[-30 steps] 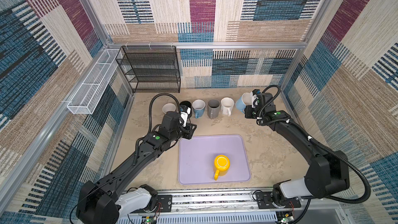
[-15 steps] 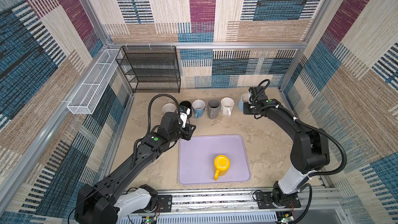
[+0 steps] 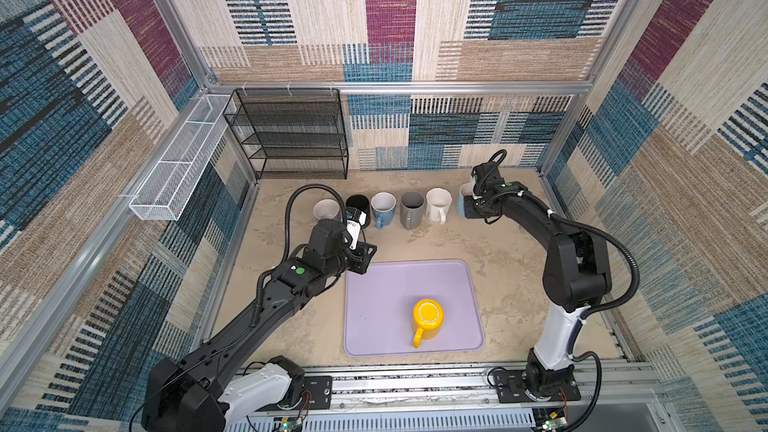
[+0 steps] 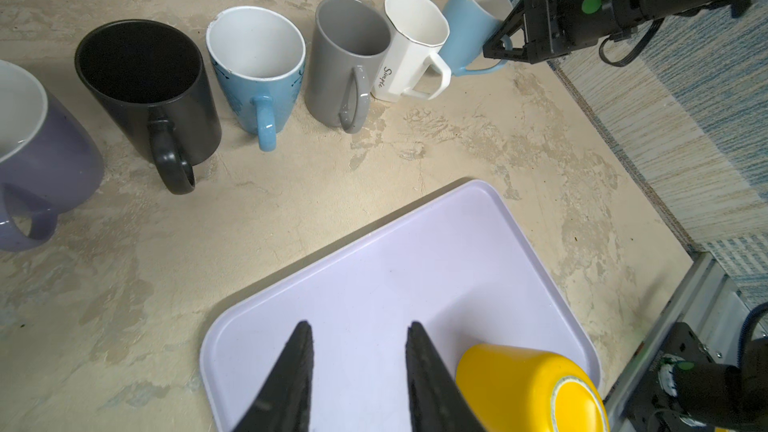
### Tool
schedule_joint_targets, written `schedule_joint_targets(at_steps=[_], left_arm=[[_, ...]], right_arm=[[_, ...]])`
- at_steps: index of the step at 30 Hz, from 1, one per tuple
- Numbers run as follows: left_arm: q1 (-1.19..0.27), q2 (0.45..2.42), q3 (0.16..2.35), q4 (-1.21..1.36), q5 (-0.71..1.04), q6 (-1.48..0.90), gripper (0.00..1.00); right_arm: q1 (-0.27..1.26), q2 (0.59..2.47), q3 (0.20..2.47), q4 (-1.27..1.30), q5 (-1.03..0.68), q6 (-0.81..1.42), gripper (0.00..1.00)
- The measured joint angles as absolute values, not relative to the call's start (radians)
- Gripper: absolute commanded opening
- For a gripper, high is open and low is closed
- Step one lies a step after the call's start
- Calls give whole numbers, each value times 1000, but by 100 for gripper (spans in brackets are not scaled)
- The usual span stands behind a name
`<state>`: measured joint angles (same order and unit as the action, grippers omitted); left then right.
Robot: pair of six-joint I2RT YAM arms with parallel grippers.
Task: Turn the mug right side up
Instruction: 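Lower the light-blue mug upright beside the white mug and open the right gripper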
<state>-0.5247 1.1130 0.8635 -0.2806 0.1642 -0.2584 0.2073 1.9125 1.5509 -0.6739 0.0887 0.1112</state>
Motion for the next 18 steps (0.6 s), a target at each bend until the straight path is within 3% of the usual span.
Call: schedule_joint_targets(at_steps=[18], left_arm=[[-525,1114,855,-281,164,-258,34]], right_arm=[[207,1984,1591,-708,79,93,0]])
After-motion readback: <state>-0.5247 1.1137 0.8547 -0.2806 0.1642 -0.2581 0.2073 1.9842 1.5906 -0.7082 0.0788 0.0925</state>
